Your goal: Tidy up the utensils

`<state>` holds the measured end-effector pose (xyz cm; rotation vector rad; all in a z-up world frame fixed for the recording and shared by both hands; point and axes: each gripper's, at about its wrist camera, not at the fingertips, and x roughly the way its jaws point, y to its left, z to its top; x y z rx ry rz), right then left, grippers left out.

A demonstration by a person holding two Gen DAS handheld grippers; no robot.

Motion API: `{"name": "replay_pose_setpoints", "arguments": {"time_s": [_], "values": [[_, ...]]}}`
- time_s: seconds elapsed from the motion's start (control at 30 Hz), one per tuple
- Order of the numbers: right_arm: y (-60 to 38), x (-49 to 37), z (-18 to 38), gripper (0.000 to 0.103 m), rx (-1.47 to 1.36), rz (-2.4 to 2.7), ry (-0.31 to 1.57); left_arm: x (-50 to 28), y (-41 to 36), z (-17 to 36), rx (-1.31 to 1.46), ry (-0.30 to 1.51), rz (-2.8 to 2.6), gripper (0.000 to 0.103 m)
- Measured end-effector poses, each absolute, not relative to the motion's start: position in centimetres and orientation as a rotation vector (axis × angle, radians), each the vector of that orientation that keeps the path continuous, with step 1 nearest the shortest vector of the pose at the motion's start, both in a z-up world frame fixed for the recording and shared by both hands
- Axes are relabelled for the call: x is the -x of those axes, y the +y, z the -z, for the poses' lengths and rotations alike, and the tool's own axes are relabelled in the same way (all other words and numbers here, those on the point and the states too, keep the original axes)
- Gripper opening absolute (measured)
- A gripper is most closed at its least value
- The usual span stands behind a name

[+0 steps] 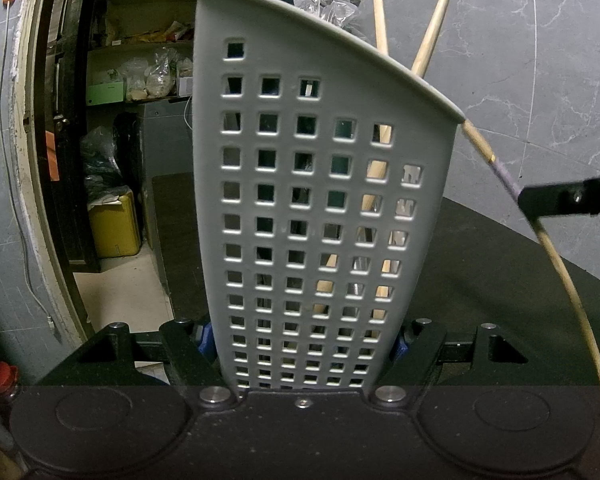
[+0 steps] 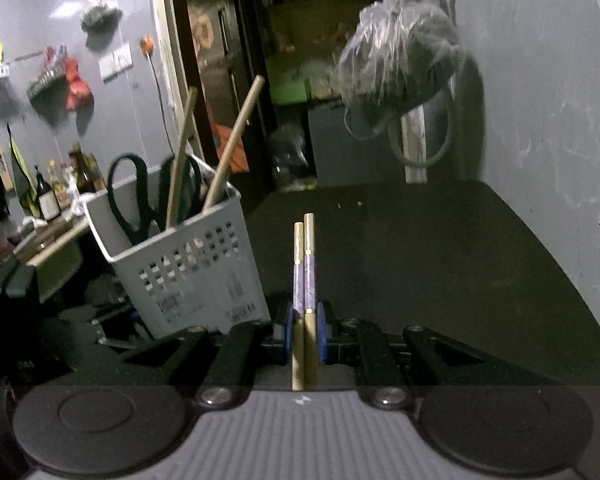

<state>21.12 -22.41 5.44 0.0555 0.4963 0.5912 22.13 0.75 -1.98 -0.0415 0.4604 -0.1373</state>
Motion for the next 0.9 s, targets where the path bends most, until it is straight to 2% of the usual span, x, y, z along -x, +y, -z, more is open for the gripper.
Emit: {"name": "replay_pose_setpoints", "arguments": {"time_s": [0.9], "values": [[-23.9, -19.7, -8.8, 0.014, -0.158, -0.561, 0.216, -22.1, 0.7, 2.0, 0.038, 0.462, 0.136, 0.076]]}}
